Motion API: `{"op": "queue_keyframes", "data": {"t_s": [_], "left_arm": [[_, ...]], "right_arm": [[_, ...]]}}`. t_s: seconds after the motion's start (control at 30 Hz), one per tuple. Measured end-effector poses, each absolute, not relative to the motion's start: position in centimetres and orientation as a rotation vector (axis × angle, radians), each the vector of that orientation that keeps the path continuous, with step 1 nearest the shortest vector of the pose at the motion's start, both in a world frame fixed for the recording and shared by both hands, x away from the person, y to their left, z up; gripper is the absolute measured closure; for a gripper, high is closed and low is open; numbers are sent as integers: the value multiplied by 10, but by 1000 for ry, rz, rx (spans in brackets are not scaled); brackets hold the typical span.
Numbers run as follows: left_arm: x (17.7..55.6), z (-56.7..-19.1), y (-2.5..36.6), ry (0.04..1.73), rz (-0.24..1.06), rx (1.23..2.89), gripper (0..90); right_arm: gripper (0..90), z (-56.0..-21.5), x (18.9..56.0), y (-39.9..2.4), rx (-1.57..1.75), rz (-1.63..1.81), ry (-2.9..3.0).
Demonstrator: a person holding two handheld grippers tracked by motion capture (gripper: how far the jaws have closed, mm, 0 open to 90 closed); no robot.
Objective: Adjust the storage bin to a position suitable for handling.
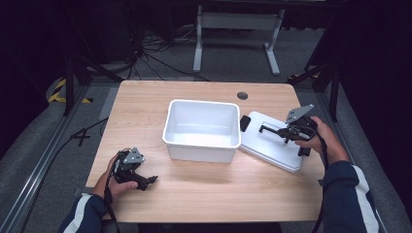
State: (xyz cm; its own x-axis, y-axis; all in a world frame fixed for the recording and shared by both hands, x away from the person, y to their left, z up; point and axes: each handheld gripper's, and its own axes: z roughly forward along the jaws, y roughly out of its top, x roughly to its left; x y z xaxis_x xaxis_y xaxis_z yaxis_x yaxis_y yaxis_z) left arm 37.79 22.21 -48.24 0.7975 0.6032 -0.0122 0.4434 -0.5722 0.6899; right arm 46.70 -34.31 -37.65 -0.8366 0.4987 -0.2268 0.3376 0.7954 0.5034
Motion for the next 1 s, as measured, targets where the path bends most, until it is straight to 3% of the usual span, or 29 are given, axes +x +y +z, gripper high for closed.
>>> {"op": "queue_keyframes", "data": {"t_s": [0.53, 1.0], "left_arm": [[378, -482, 222, 769, 292, 2274, 4], [378, -483, 222, 767, 289, 2273, 2]], "right_arm": [[842, -381, 466, -345, 665, 640, 2631], [731, -374, 460, -347, 694, 683, 2581]]}}
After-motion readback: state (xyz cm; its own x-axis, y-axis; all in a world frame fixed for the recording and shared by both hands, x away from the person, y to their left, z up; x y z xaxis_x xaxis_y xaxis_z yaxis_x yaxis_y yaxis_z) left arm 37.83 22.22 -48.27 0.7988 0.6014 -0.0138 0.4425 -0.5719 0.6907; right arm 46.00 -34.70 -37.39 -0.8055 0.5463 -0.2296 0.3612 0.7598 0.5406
